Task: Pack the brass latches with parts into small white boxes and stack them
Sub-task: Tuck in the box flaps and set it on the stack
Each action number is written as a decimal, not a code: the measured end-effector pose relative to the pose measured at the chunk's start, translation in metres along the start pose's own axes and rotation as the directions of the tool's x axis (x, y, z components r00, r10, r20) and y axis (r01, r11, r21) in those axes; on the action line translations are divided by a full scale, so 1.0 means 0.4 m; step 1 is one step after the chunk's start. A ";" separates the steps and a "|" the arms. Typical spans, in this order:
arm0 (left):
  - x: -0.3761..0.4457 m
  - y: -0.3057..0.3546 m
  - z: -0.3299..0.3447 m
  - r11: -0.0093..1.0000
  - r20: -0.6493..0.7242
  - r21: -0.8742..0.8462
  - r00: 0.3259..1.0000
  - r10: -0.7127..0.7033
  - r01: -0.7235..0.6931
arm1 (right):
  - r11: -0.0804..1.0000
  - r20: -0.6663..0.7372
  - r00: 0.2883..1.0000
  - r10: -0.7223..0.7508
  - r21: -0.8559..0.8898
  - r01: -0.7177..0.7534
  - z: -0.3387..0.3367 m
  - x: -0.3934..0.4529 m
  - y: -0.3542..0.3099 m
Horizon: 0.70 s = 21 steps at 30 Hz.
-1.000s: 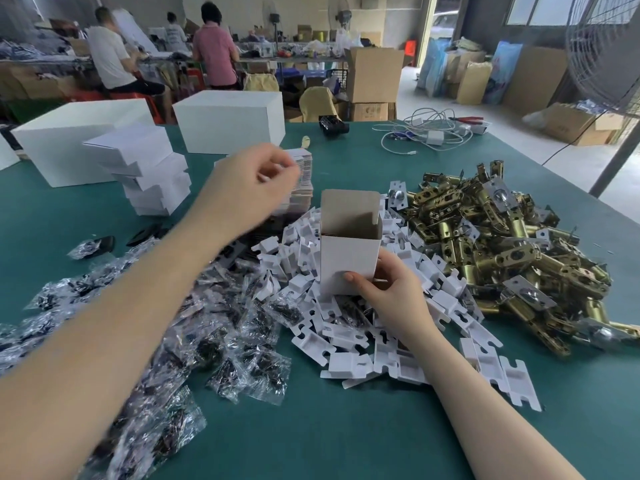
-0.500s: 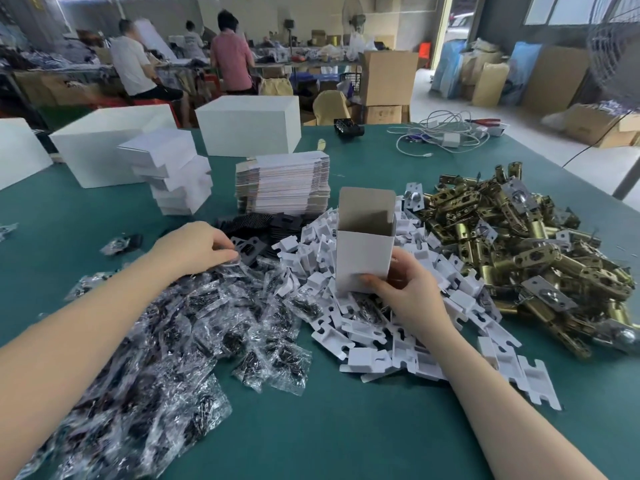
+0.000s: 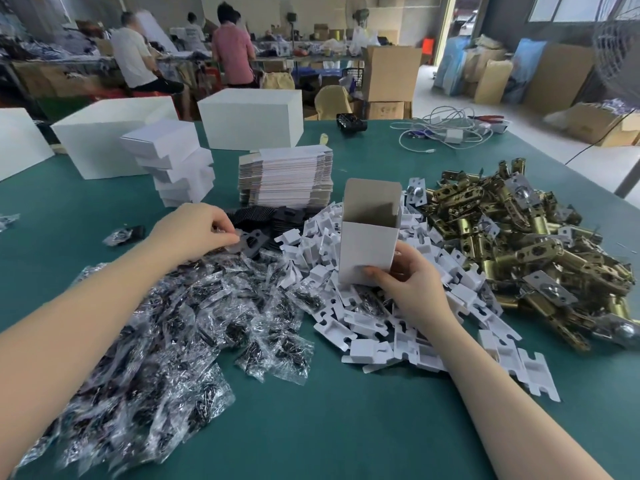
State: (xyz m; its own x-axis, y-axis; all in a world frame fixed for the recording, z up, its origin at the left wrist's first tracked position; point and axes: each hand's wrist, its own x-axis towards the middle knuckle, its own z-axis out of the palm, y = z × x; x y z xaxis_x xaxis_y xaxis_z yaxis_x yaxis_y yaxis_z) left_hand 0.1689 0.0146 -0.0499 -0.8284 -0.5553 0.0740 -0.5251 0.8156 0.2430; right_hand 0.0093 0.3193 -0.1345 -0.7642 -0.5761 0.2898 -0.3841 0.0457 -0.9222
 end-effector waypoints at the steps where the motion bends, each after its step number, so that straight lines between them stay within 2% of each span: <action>1: -0.001 0.000 0.003 0.999 -0.027 -0.052 1.000 -0.011 0.010 | 1.000 0.001 1.000 0.001 0.006 -0.001 0.000 0.000 -0.002; 5: -0.011 0.007 0.004 0.985 -0.090 -0.160 0.993 -0.077 0.062 | 1.000 -0.003 1.000 0.010 0.018 -0.010 -0.001 -0.001 -0.005; 7: -0.012 0.016 0.008 0.983 -0.199 -0.166 0.973 -0.116 0.083 | 1.000 -0.001 1.000 0.018 0.024 -0.018 -0.001 -0.001 -0.005; 9: -0.010 0.036 0.007 0.949 -0.294 -0.307 0.942 -0.161 0.066 | 0.999 -0.001 1.000 0.021 0.027 -0.021 -0.002 -0.001 -0.005; 10: -0.009 0.051 0.002 0.888 -0.298 -0.457 0.933 -0.201 0.046 | 0.999 -0.001 1.000 0.021 0.028 -0.021 -0.003 0.000 -0.005; 11: -0.009 0.071 -0.007 0.770 -0.265 -0.638 0.931 -0.250 0.025 | 0.999 -0.001 1.000 0.021 0.030 -0.021 -0.003 0.000 -0.005; 12: -0.011 0.095 -0.022 0.581 -0.196 -0.814 0.937 -0.288 0.009 | 0.999 0.001 1.000 0.020 0.031 -0.020 -0.004 0.000 -0.005; 13: -0.015 0.121 -0.039 0.332 -0.094 -0.943 0.951 -0.293 0.009 | 0.999 0.004 1.000 0.018 0.033 -0.018 -0.003 0.000 -0.005; 14: -0.020 0.147 -0.056 0.076 0.011 -0.997 0.968 -0.252 0.032 | 0.999 0.007 1.000 0.015 0.036 -0.015 -0.003 0.000 -0.005; 15: -0.028 0.173 -0.071 -0.111 0.083 -0.992 0.980 -0.179 0.064 | 0.999 0.009 1.000 0.013 0.038 -0.013 -0.003 0.000 -0.005; 16: -0.034 0.195 -0.082 -0.199 0.115 -0.975 0.989 -0.095 0.095 | 0.999 0.008 1.000 0.010 0.038 -0.010 -0.003 0.000 -0.005; 17: -0.040 0.217 -0.088 -0.215 0.118 -0.970 0.993 -0.018 0.111 | 0.999 0.007 1.000 0.007 0.037 -0.007 -0.004 0.000 -0.006; 18: -0.046 0.238 -0.089 -0.187 0.102 -0.976 0.994 0.045 0.109 | 0.999 0.008 1.000 0.003 0.034 -0.004 -0.004 -0.001 -0.007; 21: -0.065 0.293 -0.079 -0.001 0.037 -0.999 0.990 0.134 0.037 | 1.000 0.012 1.000 -0.009 0.025 0.009 -0.003 -0.001 -0.009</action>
State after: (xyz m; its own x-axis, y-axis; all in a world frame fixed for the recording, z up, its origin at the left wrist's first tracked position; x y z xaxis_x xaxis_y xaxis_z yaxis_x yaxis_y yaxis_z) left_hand 0.1350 0.1195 0.0070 -0.8980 -0.4344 0.0701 0.1645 -0.1835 0.9692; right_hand 0.0103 0.3205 -0.1309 -0.7544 -0.5863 0.2953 -0.3779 0.0201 -0.9256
